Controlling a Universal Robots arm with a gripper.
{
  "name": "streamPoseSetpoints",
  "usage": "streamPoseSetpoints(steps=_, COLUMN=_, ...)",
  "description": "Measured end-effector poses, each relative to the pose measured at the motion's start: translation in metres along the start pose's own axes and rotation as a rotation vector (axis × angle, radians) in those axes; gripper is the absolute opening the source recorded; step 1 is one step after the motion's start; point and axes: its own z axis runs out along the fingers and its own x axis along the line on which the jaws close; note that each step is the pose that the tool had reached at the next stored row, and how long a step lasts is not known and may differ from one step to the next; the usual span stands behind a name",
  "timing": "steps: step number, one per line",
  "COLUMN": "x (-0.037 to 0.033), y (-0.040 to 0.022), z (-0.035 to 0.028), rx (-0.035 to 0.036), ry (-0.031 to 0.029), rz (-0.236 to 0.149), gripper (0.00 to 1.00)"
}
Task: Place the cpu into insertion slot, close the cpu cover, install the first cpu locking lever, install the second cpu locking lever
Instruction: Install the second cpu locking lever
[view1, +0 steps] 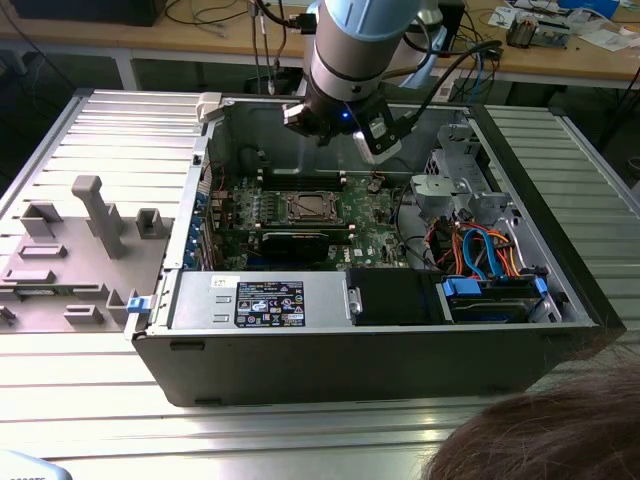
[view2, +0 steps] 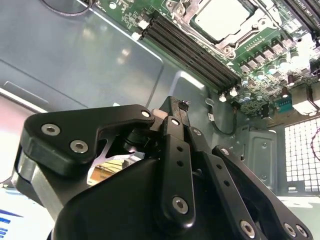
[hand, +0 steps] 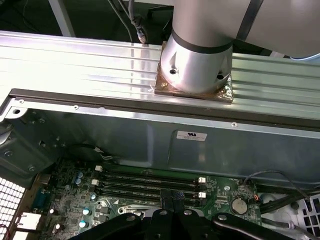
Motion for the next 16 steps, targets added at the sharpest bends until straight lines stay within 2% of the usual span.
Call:
streamPoseSetpoints(steps=3, x=0.0001, y=-0.0005, z=-0.0003, rx=-0.0104, ry=-0.0011, rz=0.0, gripper=0.11)
streamPoseSetpoints(steps=5, x=0.0002, y=-0.0011, z=-0.0007, rx=-0.0221, ry=-0.0024, rz=-0.001, gripper=0.11)
streamPoseSetpoints(steps=14, x=0.0004, y=-0.0027, z=-0.0017, rx=-0.0557, ry=-0.006, rz=-0.002, gripper=0.11)
streamPoseSetpoints(steps=16, x=0.0004, y=-0.0034, z=-0.0021, rx=-0.0673, ry=-0.0073, rz=-0.002, gripper=0.11)
